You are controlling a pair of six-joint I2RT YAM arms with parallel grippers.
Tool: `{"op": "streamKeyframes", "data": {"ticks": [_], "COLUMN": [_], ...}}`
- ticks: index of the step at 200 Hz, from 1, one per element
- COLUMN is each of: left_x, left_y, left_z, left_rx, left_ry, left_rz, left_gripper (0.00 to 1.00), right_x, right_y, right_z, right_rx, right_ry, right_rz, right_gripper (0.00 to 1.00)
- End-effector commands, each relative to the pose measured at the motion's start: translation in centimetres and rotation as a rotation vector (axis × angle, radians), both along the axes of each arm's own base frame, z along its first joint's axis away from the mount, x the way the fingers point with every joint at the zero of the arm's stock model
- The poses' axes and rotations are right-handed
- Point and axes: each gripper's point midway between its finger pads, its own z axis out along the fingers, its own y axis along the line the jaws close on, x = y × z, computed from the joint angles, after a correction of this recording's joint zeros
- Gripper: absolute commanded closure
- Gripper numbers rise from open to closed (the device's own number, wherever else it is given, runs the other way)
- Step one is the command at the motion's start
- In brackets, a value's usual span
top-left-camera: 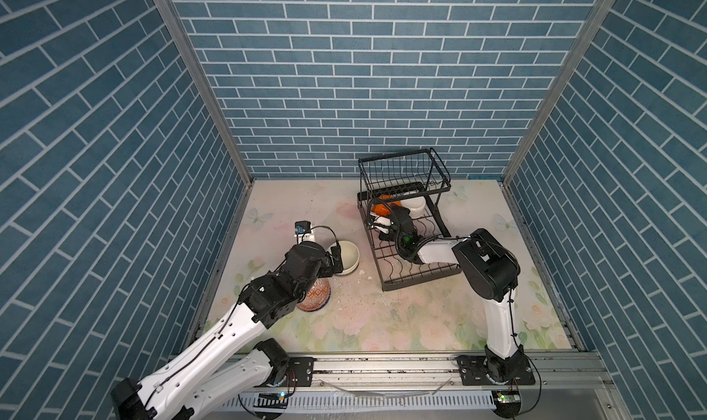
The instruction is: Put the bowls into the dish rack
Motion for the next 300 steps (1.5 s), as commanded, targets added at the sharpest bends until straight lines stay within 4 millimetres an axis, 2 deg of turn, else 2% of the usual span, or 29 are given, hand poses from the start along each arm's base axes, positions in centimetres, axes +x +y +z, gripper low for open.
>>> {"op": "streamKeyframes", "data": {"ticks": [1,53,152,203,300], "left_x": [-0.2,-0.4,-0.5,-0.5,-0.5], "left_y": [0.8,1.0,1.0,1.0,0.9], "left_z": [-0.1,-0.2,-0.6,-0.7,-1.1], "left_rx": [0.024,0.024,0.017,0.016,0.010], "left_ry": [-0.005,-0.006,-0.003,0.000,0.004], "left_rz": [0.013,0.011,0.014,0.015,0.011], "left_gripper": [0.00,0.00,0.00,0.00,0.00], "right_x": [0.2,-0.5,-1.6,-2.1,1.1], "right_y": [0.9,1.0,0.4,-0.2,-0.5], "right_z": [0.8,0.4,1.5,1.3,1.8], "right_rx": [0.013,0.013,0.031,0.032,0.088], "right_ry": [0.026,0.086,0.089,0.093,0.017], "right_rz": [0.026,0.042,0.060,0.048,-0.075], "right_gripper": [0.02,0.01,0.01,0.01,0.02]}}
